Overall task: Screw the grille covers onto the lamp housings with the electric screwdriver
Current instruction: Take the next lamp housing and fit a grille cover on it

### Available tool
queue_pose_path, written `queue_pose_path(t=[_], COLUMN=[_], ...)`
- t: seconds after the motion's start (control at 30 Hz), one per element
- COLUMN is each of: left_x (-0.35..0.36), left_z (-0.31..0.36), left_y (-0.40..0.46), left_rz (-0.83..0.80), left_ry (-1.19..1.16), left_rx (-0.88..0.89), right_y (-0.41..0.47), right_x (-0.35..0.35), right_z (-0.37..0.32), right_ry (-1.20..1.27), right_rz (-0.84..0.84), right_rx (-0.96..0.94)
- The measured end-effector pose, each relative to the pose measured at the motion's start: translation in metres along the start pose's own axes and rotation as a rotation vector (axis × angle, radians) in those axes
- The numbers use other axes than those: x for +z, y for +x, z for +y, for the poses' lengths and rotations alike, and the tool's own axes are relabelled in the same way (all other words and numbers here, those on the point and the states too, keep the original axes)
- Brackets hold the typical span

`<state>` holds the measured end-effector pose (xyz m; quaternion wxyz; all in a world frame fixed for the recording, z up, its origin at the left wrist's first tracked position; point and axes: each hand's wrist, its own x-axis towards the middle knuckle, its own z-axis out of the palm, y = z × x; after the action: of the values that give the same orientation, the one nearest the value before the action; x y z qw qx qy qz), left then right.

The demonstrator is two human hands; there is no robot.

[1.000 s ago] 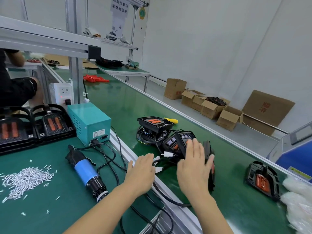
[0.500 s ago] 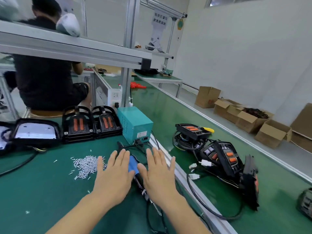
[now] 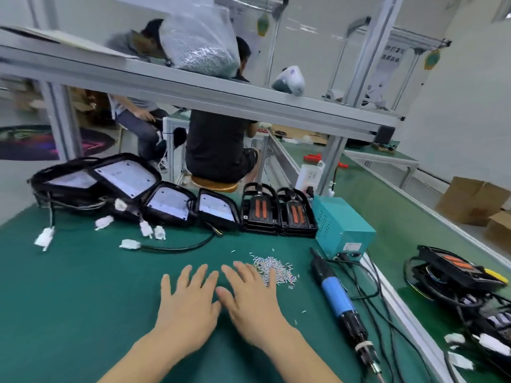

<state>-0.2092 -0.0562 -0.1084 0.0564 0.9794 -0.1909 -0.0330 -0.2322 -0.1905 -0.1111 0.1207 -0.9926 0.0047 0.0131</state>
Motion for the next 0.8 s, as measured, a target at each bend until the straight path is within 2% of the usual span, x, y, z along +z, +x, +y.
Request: queue_pose_path(t=[0.13,0.37,0.6,0.73,0.8], left_x=[-0.003,-0.003,-0.036,-0.059,-0.071], left_z=[-0.038,-0.083,-0.125,-0.157,-0.172], left_y=[-0.001,0.003,0.043,0.073,0.087], left_rz=[0.048,-0.015,0.337,0.540,0.586], left_ry=[-0.027,-0.082,-0.153,-0.024,0.066], left_rx=[-0.064,-0.058,-0.119,-0.137,-0.124], right_y=[0.021,0.048,0.077,0.091,0.096], right_x=[0.010,0.017,0.004,0.004,0.004], right_z=[-0.029,-0.049,-0.061,-0.075,-0.079], right_ry=[0.035,-0.037,0.004,0.130,0.119], right_rz=[-0.003,-0.037,-0.031,-0.004,0.054], right_rx=[-0.113,-0.162,-0.172,-0.195,-0.204])
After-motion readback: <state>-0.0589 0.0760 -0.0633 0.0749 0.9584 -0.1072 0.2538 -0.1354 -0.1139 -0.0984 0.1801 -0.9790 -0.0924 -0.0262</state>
